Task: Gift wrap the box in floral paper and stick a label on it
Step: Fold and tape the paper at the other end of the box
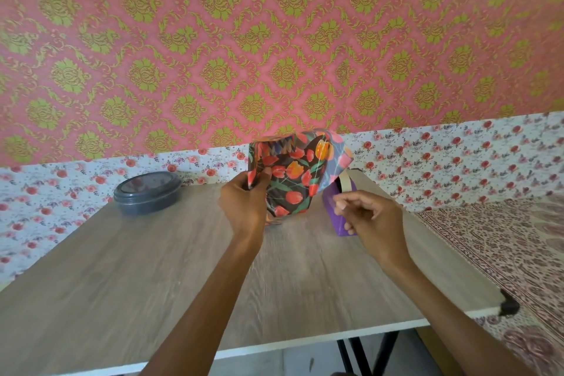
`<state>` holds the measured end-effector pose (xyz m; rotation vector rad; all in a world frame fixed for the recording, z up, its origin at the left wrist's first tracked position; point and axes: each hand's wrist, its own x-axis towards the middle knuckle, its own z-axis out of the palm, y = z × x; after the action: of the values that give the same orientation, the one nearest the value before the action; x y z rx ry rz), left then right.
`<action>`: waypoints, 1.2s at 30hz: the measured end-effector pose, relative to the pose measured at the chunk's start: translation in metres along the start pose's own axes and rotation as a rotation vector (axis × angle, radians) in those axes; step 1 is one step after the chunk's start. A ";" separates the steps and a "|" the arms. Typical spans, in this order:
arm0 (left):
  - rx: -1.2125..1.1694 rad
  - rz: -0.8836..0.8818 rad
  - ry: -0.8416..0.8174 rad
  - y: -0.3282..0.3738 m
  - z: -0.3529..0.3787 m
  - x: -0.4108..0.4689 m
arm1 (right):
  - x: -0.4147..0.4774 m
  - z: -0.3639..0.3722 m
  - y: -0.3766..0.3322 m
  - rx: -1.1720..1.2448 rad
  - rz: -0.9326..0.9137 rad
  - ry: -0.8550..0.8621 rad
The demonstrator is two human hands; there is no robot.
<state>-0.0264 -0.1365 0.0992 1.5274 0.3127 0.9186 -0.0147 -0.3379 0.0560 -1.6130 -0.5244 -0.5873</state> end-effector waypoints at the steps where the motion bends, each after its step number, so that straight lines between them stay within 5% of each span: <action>1: 0.001 -0.002 0.001 0.000 0.001 0.000 | -0.004 0.004 -0.012 0.028 -0.038 -0.003; 5: 0.000 -0.015 0.017 -0.001 0.000 0.003 | -0.006 0.029 -0.043 0.133 -0.025 -0.098; 10: -0.005 -0.010 0.039 0.001 -0.001 0.009 | 0.011 0.070 -0.066 0.250 0.031 0.065; 15: -0.047 -0.057 0.023 0.002 -0.002 0.010 | 0.049 0.109 -0.065 0.087 0.069 0.210; 36: -0.068 -0.019 0.008 -0.008 -0.002 0.019 | 0.098 0.132 -0.060 -0.047 0.420 0.241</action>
<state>-0.0131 -0.1213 0.0988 1.4567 0.2988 0.9116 0.0317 -0.1996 0.1523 -1.6078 0.0108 -0.4681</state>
